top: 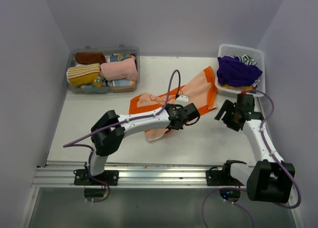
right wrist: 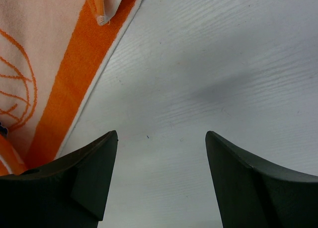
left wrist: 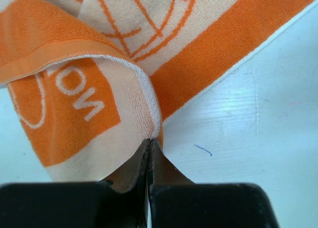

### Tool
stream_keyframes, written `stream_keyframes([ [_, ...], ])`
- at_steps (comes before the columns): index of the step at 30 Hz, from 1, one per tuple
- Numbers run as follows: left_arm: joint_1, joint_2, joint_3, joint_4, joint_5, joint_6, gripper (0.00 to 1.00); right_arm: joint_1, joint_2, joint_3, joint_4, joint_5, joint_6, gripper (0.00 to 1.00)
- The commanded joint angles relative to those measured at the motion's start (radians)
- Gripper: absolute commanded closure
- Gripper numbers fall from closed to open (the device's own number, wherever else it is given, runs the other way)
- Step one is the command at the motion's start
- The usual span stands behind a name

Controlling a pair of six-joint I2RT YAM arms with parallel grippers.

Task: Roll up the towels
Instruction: Flatten the towel

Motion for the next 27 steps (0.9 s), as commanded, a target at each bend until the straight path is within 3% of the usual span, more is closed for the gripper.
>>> stream_keyframes([
  [1,0.006,-0.122,-0.047,-0.026,-0.039,-0.024,1.0,0.0,0.009,0.012,0.03,-0.024,-0.01,0.25],
  [12,0.214,-0.478,-0.32,0.013,0.034,-0.038,1.0,0.0,0.03,0.02,0.041,-0.033,-0.014,0.25],
  [20,0.513,-0.82,-0.59,0.131,0.116,-0.12,1.0,0.0,0.061,0.037,0.105,-0.059,0.039,0.26],
  [27,0.601,-0.871,-0.616,0.115,0.135,-0.101,1.0,0.083,0.252,0.155,0.133,0.01,-0.011,0.25],
])
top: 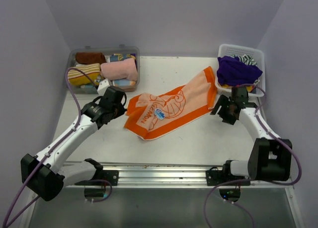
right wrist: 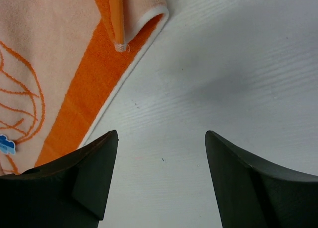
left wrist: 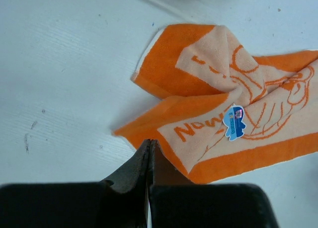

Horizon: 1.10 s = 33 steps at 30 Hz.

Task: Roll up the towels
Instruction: Flatten the towel

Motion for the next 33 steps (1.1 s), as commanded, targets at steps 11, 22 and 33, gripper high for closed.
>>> stream_keyframes([
  [11,0.03,0.016,-0.011,0.058,0.069,0.014,1.0,0.164,0.386,0.326,0.063,0.225,-0.019,0.49],
  [22,0.03,0.062,-0.12,0.023,0.118,-0.012,0.49,0.164,0.498,0.415,0.066,0.193,-0.021,0.77],
  [33,0.033,0.183,-0.238,0.187,0.126,-0.055,0.37,0.162,0.274,0.253,0.092,0.151,0.019,1.0],
])
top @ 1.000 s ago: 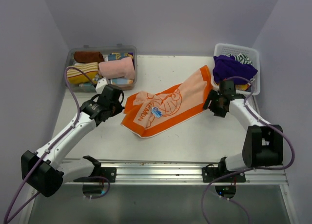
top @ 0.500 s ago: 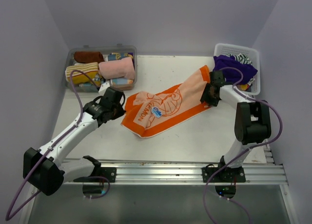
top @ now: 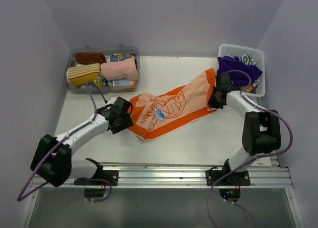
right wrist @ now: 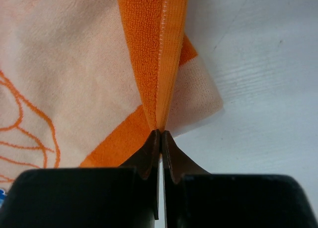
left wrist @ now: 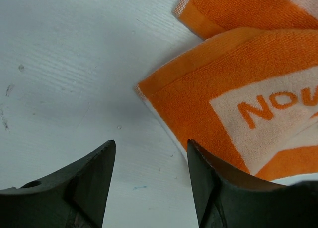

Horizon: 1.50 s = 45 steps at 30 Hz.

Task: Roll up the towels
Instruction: Flatten the towel

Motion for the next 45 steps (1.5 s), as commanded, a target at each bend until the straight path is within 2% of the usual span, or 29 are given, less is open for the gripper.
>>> stream_keyframes([
  [1,0.011,0.055,-0.03,0.151,-0.022,-0.027,0.38,-0.001,-0.112,-0.041,0.019,-0.032,0.021,1.0],
  [9,0.014,0.221,0.013,0.242,-0.03,0.002,0.35,-0.001,-0.198,-0.109,-0.001,-0.034,0.019,1.0],
  [12,0.016,0.279,0.021,0.272,-0.027,0.002,0.41,-0.001,-0.211,-0.123,-0.005,-0.032,0.018,1.0],
  [15,0.016,0.333,0.054,0.259,-0.035,0.01,0.74,-0.002,-0.227,-0.127,-0.018,-0.034,0.019,1.0],
  [16,0.019,0.335,0.067,0.235,-0.042,0.013,1.0,-0.001,-0.234,-0.126,-0.022,-0.032,0.019,1.0],
  [18,0.03,0.314,0.1,0.206,-0.071,0.031,1.0,-0.002,-0.247,-0.12,-0.039,-0.025,0.018,1.0],
  [23,0.102,0.117,0.172,0.143,-0.102,0.117,1.0,-0.002,-0.29,-0.08,-0.074,-0.009,0.016,1.0],
  [30,0.289,-0.013,0.274,0.097,-0.019,0.214,1.0,-0.007,-0.311,-0.009,-0.108,0.017,0.021,1.0],
  [34,0.367,-0.064,0.323,0.081,0.053,0.249,1.0,-0.079,-0.334,0.081,-0.131,-0.028,0.03,1.0],
  [37,0.415,-0.064,0.436,0.046,0.096,0.284,1.0,-0.094,-0.365,0.2,-0.178,-0.026,0.029,1.0],
  [41,0.442,-0.065,0.677,-0.021,0.099,0.316,1.0,-0.137,-0.44,0.363,-0.254,0.007,0.041,1.0],
  [45,0.478,-0.098,0.798,-0.04,0.113,0.323,1.0,-0.14,-0.512,0.472,-0.298,0.082,0.035,1.0],
])
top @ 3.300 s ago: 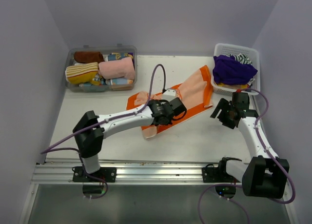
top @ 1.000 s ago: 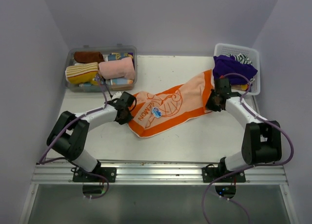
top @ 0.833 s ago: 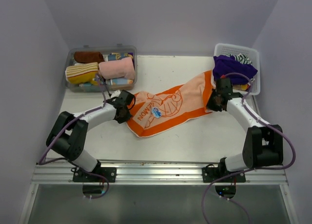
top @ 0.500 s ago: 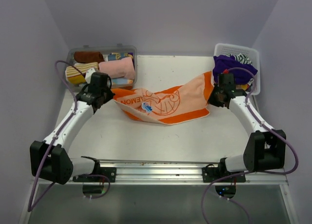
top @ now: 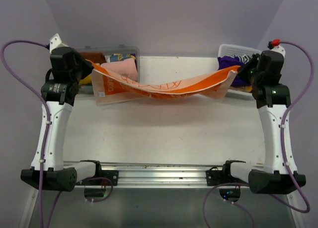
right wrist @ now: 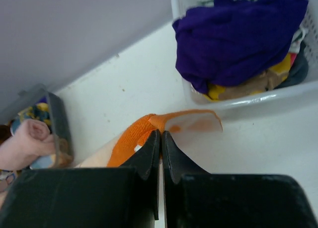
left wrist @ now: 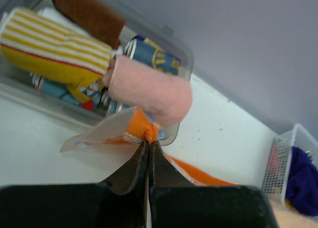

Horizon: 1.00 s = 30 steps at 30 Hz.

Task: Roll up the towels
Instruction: Flatten the towel

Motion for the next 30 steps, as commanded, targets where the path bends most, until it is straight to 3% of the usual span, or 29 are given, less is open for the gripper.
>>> stream_keyframes([
  [1,0.035,-0.057,0.104,-0.029,0.027,0.042,1.0,-0.003,-0.097,0.108,-0.07,0.085,0.001,1.0],
  [9,0.054,-0.076,0.102,-0.029,0.078,0.056,1.0,-0.005,-0.172,0.116,-0.124,0.153,-0.035,1.0],
  [16,0.057,0.097,0.188,0.04,0.188,0.065,1.0,-0.005,-0.049,0.186,-0.078,0.121,-0.034,1.0],
  [22,0.104,0.245,0.386,0.038,0.296,0.062,1.0,-0.01,0.089,0.358,-0.09,0.107,-0.026,1.0],
  [25,0.127,0.236,0.431,0.04,0.322,0.058,1.0,-0.016,0.084,0.383,-0.101,0.11,-0.026,1.0],
  [30,0.168,0.138,0.322,0.052,0.369,0.056,1.0,-0.02,-0.014,0.249,-0.101,0.133,-0.037,1.0],
])
